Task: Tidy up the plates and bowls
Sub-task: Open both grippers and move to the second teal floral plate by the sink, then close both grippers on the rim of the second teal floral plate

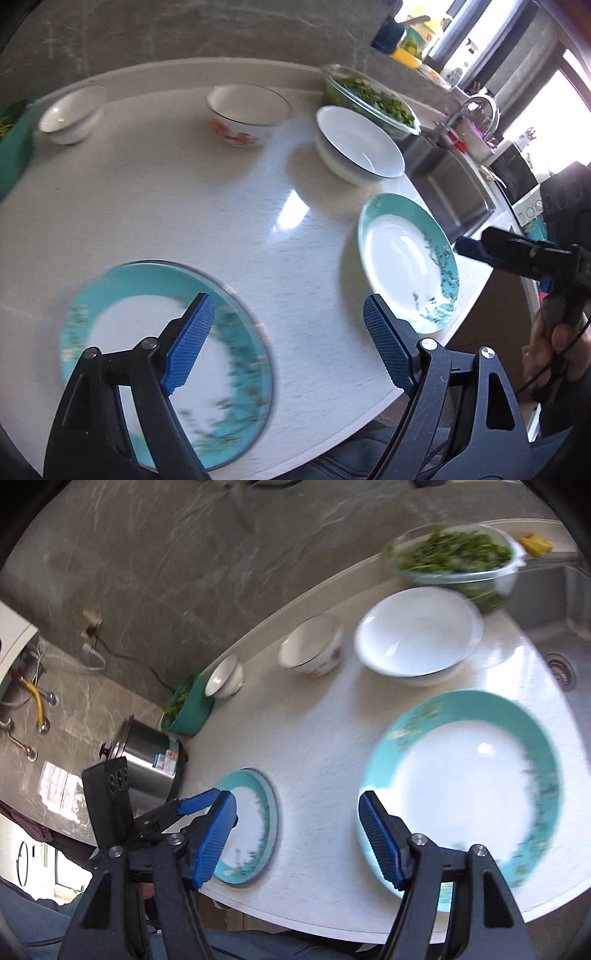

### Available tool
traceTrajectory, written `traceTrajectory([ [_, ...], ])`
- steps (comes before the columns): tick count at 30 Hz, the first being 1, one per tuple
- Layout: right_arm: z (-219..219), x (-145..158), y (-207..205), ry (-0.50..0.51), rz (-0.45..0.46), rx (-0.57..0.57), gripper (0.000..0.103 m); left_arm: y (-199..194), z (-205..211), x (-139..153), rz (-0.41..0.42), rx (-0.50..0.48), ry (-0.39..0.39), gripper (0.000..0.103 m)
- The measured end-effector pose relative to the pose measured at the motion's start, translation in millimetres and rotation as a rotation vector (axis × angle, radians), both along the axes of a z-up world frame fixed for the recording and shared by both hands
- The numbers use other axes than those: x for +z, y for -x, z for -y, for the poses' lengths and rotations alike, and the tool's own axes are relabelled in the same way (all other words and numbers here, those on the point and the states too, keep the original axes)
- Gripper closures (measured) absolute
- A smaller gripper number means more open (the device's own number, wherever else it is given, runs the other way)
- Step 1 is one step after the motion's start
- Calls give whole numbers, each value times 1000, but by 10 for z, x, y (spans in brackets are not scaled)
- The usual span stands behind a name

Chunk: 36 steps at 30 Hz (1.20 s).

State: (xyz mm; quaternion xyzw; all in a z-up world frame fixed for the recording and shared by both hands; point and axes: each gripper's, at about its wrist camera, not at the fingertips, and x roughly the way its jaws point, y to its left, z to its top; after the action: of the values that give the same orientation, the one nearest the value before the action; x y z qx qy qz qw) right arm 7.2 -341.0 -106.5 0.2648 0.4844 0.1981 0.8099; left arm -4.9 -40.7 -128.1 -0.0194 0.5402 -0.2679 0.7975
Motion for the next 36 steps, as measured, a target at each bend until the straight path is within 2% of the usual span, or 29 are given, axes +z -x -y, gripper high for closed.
traceTrajectory([
  [6, 1179, -240, 116, -25, -58, -51, 29, -55, 801, -318, -87, 17, 2, 21],
  [9, 1584, -453, 102, -56, -104, -57, 29, -102, 1060, -495, -122, 29, -13, 21],
  [13, 1881, -726, 47, -147, -151, -40, 37, -166, 1166, -694, -185, 49, -5, 21],
  [17, 1928, -982, -44, -211, -202, 7, 50, -239, 1210, -827, -209, 57, -6, 26],
  [18, 1929, -1039, -58, -229, -209, 20, 53, -253, 1214, -842, -215, 59, 4, 35],
  [19, 1917, -1082, -68, -235, -221, 26, 57, -269, 1247, -878, -226, 57, 6, 41],
  [21, 1871, -1157, -103, -234, -245, 41, 59, -297, 1286, -941, -247, 52, -9, 61],
  [25, 1819, -1235, -155, -251, -261, 60, 64, -333, 1395, -969, -244, 28, -17, 64],
  [29, 1746, -1334, -217, -246, -304, 65, 73, -312, 1446, -971, -247, -3, -18, 64],
  [33, 1719, -1403, -212, -251, -322, 71, 82, -302, 1497, -982, -263, -23, -7, 77],
  [35, 1745, -1425, -221, -266, -331, 50, 87, -282, 1475, -968, -259, -29, -12, 79],
  [36, 1744, -1432, -241, -272, -340, 40, 89, -300, 1483, -968, -258, -28, -20, 85],
])
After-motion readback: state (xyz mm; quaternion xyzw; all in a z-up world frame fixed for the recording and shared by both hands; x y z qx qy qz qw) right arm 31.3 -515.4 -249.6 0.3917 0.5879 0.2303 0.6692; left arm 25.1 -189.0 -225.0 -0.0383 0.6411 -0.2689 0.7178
